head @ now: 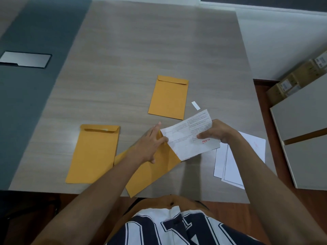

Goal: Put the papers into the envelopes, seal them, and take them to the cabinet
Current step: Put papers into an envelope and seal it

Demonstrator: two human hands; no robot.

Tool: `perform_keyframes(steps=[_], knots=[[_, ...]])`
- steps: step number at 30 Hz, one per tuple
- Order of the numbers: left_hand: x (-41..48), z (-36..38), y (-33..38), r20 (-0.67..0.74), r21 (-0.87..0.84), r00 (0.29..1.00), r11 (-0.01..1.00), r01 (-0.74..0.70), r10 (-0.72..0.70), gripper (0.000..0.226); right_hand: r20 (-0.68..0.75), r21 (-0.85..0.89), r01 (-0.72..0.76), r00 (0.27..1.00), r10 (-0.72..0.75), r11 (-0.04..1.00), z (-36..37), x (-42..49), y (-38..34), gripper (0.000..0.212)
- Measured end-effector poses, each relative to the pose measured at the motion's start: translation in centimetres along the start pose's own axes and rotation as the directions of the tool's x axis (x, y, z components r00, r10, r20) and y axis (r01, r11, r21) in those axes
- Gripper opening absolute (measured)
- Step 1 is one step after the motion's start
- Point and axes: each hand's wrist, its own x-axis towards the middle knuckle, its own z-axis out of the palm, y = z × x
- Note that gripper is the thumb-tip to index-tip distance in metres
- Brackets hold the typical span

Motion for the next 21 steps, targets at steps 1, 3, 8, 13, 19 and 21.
perform_keyframes(steps=[1,3,8,13,19,21], knots=[[0.1,0.0,0.1,0.006,0.013,1.000,1.000,-0.007,0.007,0.102,0.010,-0.005,-0.006,1.000,0.006,1.000,0.2,0.3,0.0,0.037],[0.1,0.0,0.1,0.018,0.024,1.000,1.000,-0.012,0.012,0.104,0.039,-0.027,-0.004,0.999,0.005,1.000,0.5,0.7,0.0,0.036],[-0.4,0.8,0.1,0.037,-0.133,0.986,0.978,0.163,-0.160,0.130,-0.009,-0.034,0.012,1.000,-0.012,0.999,1.0,1.5,0.6,0.036],[-0.6,1.9,1.5,0.098,-0.243,0.960,0.930,0.277,-0.261,0.154,-0.074,0.054,0.011,0.997,-0.007,0.998,1.7,1.9,2.0,0.032],[-0.6,2.4,3.5,0.090,-0.163,0.955,0.941,0.295,-0.284,0.156,-0.113,0.036,0.028,0.993,-0.024,0.999,2.4,0.9,2.4,0.022],[-0.7,2.2,3.8,0.079,-0.126,0.964,0.957,0.261,-0.253,0.153,-0.085,0.045,0.032,0.996,-0.028,0.998,2.5,0.8,2.6,0.024]])
